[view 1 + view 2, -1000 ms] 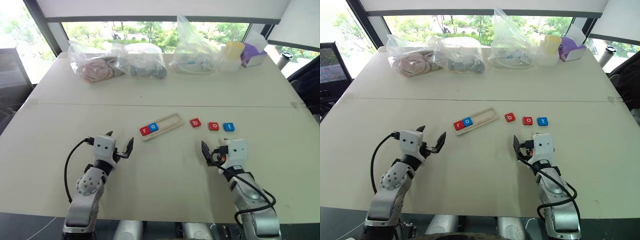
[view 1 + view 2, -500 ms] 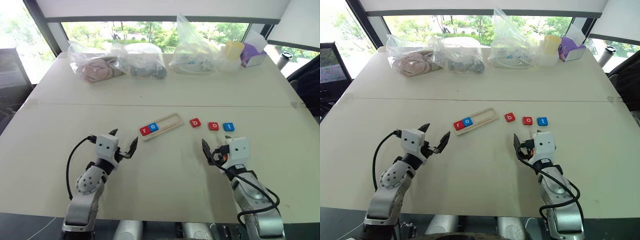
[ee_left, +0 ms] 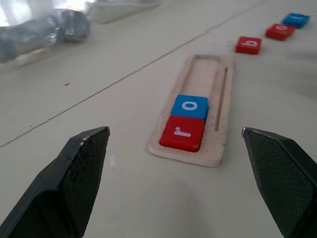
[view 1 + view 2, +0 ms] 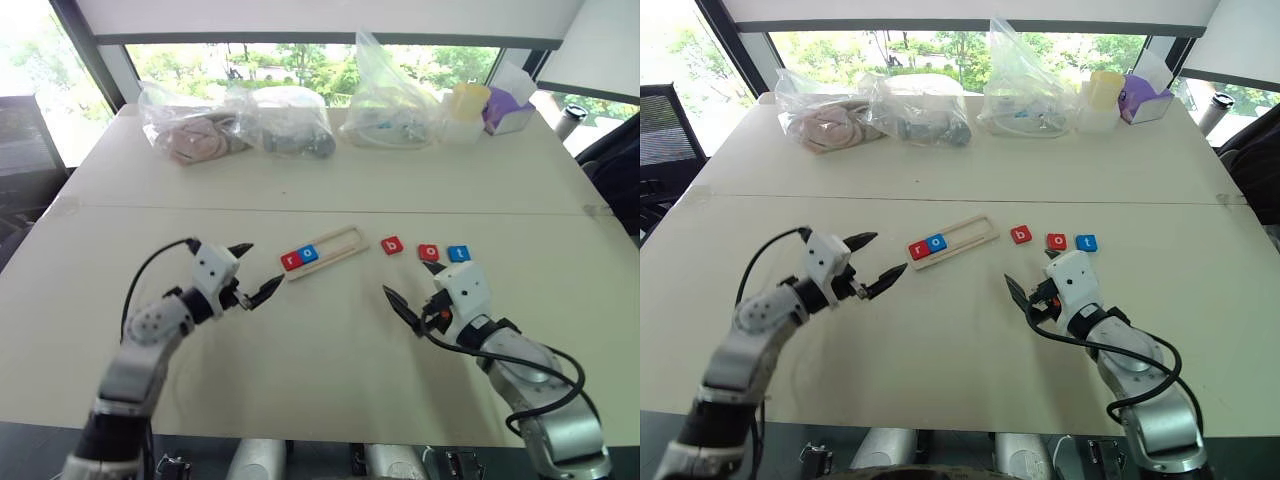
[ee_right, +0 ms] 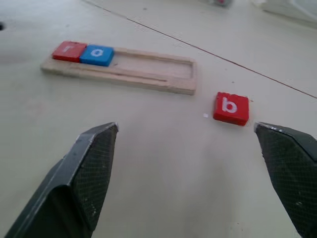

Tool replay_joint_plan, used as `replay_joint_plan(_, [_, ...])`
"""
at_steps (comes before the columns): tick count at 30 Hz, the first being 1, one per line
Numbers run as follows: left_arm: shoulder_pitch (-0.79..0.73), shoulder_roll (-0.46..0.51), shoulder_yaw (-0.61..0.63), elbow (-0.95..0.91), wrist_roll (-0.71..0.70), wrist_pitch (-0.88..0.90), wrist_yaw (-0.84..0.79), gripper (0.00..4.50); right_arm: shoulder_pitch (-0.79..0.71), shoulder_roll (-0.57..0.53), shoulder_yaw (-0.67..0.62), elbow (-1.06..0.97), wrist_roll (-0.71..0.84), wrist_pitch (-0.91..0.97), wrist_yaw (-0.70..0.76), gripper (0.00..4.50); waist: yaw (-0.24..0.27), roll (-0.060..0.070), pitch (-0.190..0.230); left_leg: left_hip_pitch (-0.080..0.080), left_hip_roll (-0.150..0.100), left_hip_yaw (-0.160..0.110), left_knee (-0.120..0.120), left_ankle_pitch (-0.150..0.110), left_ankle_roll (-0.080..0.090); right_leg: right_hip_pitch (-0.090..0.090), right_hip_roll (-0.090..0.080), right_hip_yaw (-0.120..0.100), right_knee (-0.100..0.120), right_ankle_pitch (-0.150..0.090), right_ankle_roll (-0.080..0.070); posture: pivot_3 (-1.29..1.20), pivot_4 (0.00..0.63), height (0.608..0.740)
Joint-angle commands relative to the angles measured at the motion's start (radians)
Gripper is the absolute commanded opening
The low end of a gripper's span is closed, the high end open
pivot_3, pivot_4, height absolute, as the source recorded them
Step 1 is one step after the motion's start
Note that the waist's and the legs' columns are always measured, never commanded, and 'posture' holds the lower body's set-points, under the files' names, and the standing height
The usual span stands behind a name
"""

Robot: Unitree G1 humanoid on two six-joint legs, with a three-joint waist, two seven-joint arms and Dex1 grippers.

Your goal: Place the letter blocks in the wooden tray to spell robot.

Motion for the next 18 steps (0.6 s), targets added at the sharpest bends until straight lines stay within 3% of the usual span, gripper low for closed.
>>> replay_joint_plan(1, [-0.108, 0.037, -0.032, 0.139, -0.025, -0.013, -0.156, 4.50, -0.024, -0.032, -0.029, -0.048, 0.024, 0.007, 0.029, 4.48, -0.001, 0.000, 0.000, 0.000, 0.000, 0.000, 0.000, 0.000, 0.000, 0.000, 0.000, 0.000, 0.000, 0.000, 0.000, 0.00, 0.150, 0.740])
replay_joint_plan(8, [-0.294, 0.033, -0.111, 0.409, 0.031, -0.103, -0.324, 4.50, -0.010, -0.022, -0.007, -0.087, 0.001, 0.013, -0.005, 4.48, -0.001, -0.001, 0.000, -0.001, 0.000, 0.001, 0.000, 0.000, 0.000, -0.001, 0.000, 0.000, 0.000, 0.002, 0.005, 0.00, 0.150, 0.740])
replay_joint_plan(18, [-0.442, -0.045, -0.161, 0.698, 0.121, -0.228, -0.353, 4.50, 0.010, 0.001, 0.029, -0.132, -0.027, 0.031, -0.056, 4.48, -0.002, -0.001, 0.000, -0.001, 0.000, 0.002, 0.002, 0.000, 0.000, -0.001, 0.000, 0.001, 0.001, 0.004, 0.007, 0.00, 0.150, 0.740])
